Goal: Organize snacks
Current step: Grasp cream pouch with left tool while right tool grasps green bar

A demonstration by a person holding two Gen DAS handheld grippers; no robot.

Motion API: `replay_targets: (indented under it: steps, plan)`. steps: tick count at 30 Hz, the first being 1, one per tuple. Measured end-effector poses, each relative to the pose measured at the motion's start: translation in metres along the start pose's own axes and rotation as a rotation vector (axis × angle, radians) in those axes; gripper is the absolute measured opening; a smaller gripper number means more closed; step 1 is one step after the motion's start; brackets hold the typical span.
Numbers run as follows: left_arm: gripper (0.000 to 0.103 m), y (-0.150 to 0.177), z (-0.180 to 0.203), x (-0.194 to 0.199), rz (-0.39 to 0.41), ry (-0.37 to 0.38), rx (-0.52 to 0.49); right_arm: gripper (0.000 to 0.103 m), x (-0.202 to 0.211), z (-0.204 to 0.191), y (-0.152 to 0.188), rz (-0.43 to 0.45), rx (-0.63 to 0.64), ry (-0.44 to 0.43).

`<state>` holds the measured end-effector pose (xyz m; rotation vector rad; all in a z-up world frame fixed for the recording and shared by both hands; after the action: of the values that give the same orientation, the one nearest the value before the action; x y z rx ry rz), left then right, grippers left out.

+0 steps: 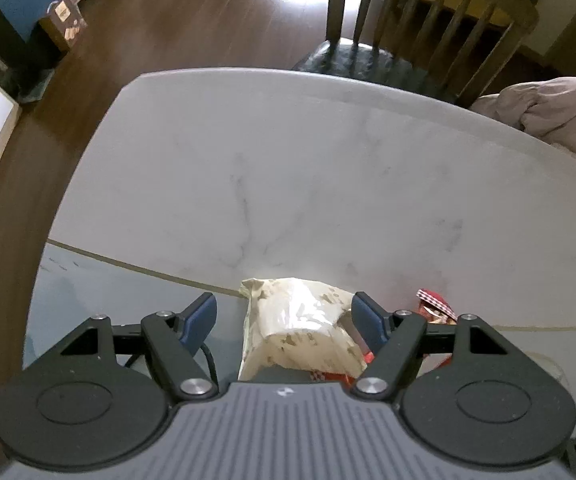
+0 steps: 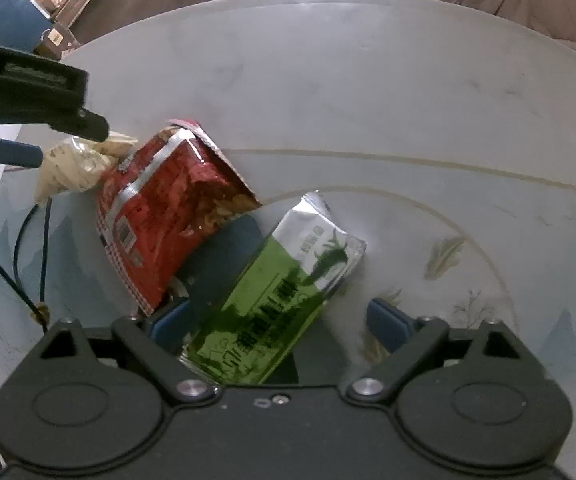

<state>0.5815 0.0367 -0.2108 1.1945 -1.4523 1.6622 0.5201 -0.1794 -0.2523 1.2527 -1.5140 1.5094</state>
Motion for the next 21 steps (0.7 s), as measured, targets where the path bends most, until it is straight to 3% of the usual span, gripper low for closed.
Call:
replay_targets:
  steps: [7,9,16,21]
  plan:
    - [0.073,0.007,0.004,-0.009,-0.018,0.032,-0.004,0.080,0.005,-0.014,0.009,0.019,0.094,0.071]
    - [0.064,0.009,0.005,-0.010,-0.025,0.043,-0.006,0.075,0.006,-0.019,0.013,0.026,0.126,0.090]
    - [0.055,0.018,0.001,-0.006,-0.021,0.029,0.005,0.046,0.016,-0.024,0.025,0.067,0.202,0.099]
    - [0.052,0.027,-0.008,-0.001,-0.026,0.009,0.028,0.043,0.020,-0.018,0.031,0.083,0.196,0.083]
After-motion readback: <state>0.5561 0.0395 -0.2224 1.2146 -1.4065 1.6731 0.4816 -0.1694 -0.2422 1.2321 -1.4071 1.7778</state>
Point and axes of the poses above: each gripper's, at about its wrist camera, not at the fingertips, and x roughly against the way its jaws point, z to its right, y to its underside, the point moved 2 cm from there along -x, roughly the way its jaws point, and after that the axes turned 12 degrees about z, right-handed, at the moved point
